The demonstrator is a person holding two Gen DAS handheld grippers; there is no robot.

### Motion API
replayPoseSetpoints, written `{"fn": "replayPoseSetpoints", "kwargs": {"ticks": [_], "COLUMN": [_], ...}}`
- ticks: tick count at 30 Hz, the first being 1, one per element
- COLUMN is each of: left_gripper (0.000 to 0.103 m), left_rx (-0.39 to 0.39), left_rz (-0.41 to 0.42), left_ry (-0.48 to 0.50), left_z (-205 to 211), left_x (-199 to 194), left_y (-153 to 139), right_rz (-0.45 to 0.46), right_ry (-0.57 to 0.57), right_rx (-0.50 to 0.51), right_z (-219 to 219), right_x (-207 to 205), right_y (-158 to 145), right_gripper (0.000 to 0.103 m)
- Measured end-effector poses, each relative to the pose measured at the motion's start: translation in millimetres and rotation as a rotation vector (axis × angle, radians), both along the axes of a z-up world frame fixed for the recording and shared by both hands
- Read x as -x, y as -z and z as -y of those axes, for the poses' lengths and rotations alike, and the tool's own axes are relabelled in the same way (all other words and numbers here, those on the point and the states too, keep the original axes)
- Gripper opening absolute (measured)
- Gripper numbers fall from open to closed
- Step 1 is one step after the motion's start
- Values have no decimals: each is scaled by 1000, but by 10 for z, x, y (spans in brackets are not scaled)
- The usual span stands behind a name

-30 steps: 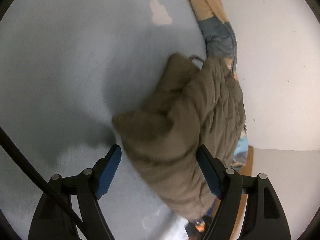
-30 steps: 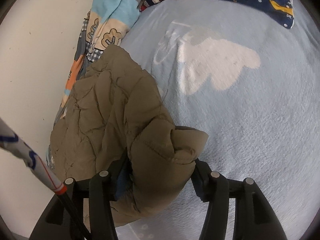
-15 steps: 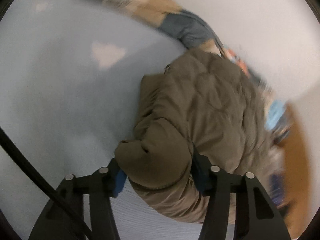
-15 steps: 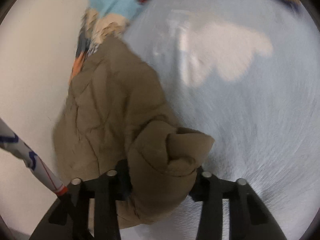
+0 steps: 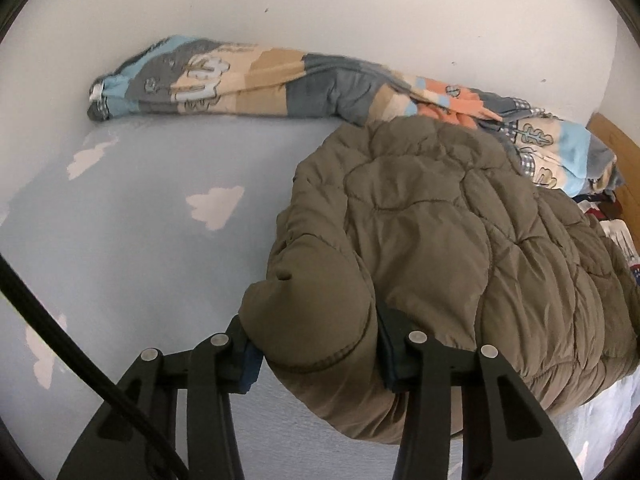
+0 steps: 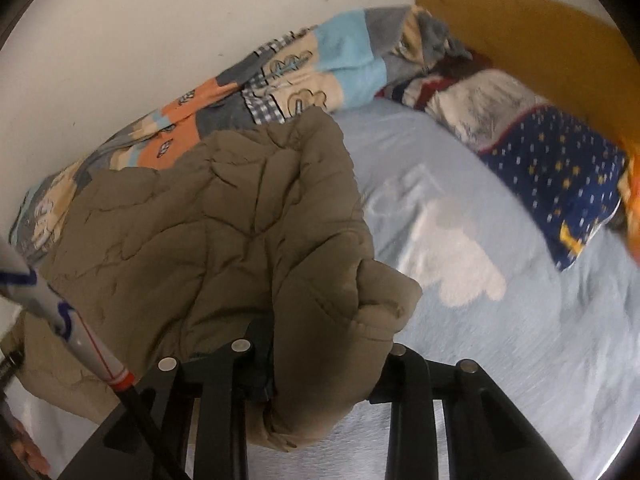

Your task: Fold large clothes

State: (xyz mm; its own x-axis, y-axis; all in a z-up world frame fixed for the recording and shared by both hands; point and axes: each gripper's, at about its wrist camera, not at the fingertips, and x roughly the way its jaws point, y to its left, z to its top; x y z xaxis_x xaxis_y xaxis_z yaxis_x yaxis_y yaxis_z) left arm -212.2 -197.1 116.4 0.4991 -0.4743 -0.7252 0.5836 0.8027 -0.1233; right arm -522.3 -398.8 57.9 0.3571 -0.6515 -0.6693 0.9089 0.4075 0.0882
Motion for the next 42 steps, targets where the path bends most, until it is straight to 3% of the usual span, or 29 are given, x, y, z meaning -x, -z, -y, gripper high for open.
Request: {"fn": "replayPoseSetpoints", "kwargs": {"ticks": [7, 16, 25, 30, 35, 39, 40, 42], "left_gripper": [44, 44, 44, 45, 54, 77, 77, 77], "left_rx": [36, 54, 48, 15, 1, 130, 165, 262], "left_rz": [0, -14, -21, -57, -227, -436, -473, -573], "left_ry": [11, 47, 57, 39, -30, -128, -146, -183], "left_z": [-122, -634, -1124, -1303, -1438, -1751, -1832, -2036], "left_x": [102, 610, 1242, 1378, 1271, 1046, 992, 888], "left_y": [-260, -465, -402, -172, 252, 446, 467, 504], "right_rz": [2, 12, 28, 31, 32, 173, 204, 298], "right_ry": [-39, -102, -85, -68, -25, 35, 40, 72], "right_rx": [47, 46, 18, -12, -161, -369, -399, -469], "right_z": [-141, -611, -1117, -1348, -1261, -1019, -989, -933], "right_x": [46, 468, 1021, 1203, 1317, 1570, 1618, 1792], "right_y": [-219, -380, -241, -107, 293, 603, 628, 658], "right_gripper": [31, 31, 31, 32, 35, 48, 50, 68]}}
